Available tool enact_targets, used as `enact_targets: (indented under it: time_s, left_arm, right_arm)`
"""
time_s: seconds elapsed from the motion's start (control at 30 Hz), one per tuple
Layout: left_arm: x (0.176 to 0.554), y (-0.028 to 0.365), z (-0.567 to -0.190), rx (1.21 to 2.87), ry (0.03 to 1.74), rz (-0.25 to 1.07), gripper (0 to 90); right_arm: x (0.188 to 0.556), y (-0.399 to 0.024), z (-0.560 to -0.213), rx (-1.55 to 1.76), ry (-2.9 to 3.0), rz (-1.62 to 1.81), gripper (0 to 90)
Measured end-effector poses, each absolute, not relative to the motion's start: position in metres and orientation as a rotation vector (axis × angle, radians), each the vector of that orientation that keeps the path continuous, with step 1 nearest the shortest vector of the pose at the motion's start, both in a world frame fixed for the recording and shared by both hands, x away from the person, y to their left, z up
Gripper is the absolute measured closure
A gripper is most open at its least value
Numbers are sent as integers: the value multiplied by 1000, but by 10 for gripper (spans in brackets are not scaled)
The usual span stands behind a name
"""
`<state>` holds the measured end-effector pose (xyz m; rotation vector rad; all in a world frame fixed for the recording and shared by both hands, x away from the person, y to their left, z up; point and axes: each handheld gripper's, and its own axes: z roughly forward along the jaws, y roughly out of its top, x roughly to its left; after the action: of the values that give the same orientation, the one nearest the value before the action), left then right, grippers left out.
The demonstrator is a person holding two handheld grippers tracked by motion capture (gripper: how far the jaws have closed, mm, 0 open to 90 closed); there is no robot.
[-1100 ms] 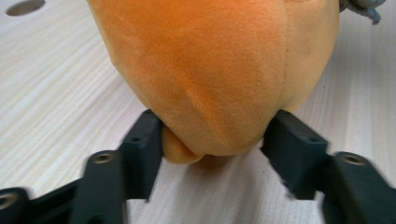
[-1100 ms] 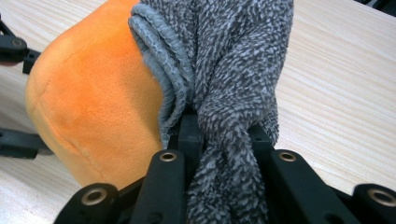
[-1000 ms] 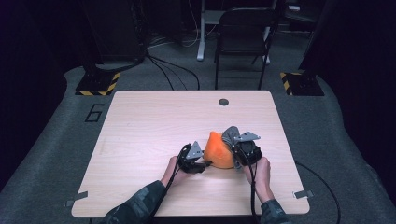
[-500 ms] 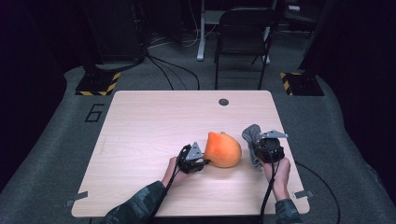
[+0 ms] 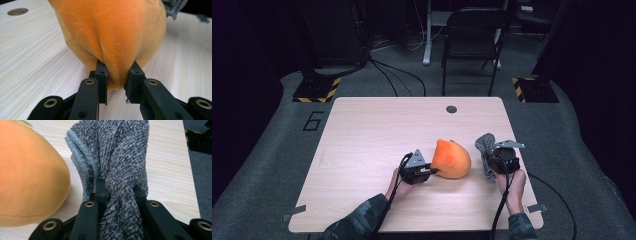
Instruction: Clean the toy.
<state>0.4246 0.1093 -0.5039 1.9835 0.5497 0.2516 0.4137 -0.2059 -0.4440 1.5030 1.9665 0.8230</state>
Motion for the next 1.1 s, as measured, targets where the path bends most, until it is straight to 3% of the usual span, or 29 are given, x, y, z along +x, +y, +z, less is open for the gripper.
enact_targets:
  time_s: [0.3, 0.57, 0.77, 0.87, 1.1]
  left_arm:
    - [423, 119, -488, 1862, 726, 52, 750]
    - [413, 117, -484, 1857, 770, 39, 748]
    - [413, 116, -491, 1872, 788, 36, 746]
    - [415, 116, -498, 1902, 791, 38, 743]
    - [415, 114, -498, 1910, 777, 61, 735]
  right_arm:
    - [396, -179, -409, 1355, 1963, 930, 740]
    - [373, -123, -384, 1162, 2037, 1013, 735]
    - [374, -77, -406, 1048, 2152, 946, 730]
    - [383, -75, -425, 1057, 2164, 882, 728]
    - [386, -83, -429, 1066, 2153, 868, 727]
